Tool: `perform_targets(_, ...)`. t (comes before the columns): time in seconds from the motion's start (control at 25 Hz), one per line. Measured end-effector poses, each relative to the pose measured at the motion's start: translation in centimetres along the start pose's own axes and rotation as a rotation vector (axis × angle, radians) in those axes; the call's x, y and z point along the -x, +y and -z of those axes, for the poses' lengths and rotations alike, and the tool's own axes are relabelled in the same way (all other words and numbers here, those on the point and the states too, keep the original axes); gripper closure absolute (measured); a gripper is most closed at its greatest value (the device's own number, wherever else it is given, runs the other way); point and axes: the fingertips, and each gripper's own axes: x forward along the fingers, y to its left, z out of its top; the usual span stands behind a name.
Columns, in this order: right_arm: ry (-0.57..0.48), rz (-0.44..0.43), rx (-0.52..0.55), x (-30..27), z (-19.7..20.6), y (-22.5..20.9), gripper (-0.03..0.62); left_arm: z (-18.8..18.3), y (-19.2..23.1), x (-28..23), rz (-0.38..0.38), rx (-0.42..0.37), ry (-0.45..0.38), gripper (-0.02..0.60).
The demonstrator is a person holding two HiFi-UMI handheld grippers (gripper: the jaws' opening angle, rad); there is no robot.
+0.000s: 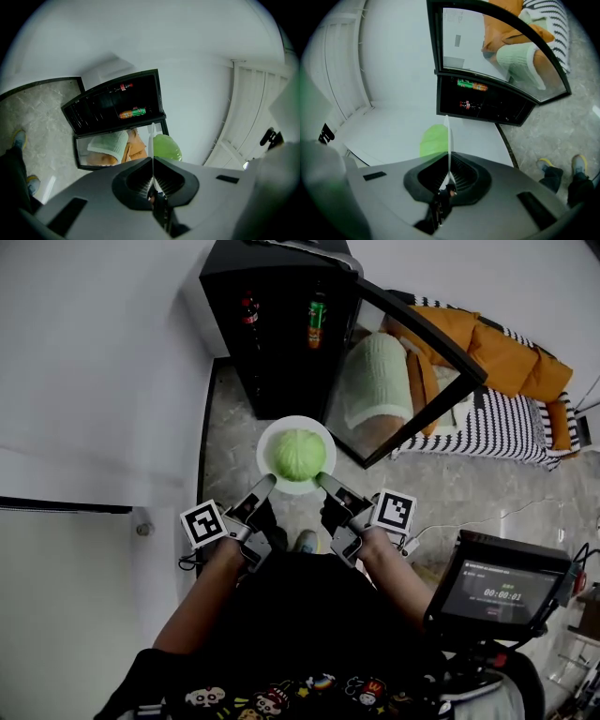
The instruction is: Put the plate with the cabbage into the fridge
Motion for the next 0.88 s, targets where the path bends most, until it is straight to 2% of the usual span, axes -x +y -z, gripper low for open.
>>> perform_targets(0.36,0.019,-0.009,0.010,-0.64,-0.05,0.47,0.572,-0.52,-0.23,0.25,0.003,-0.002,-0.026,0.569)
perform_targets(0.88,0.009,-0.016,-0.007,-0.78,-0.21,0.12,0.572,-0.71,-0.22,0.03,-0.012,-0.013,-0.023,0.569)
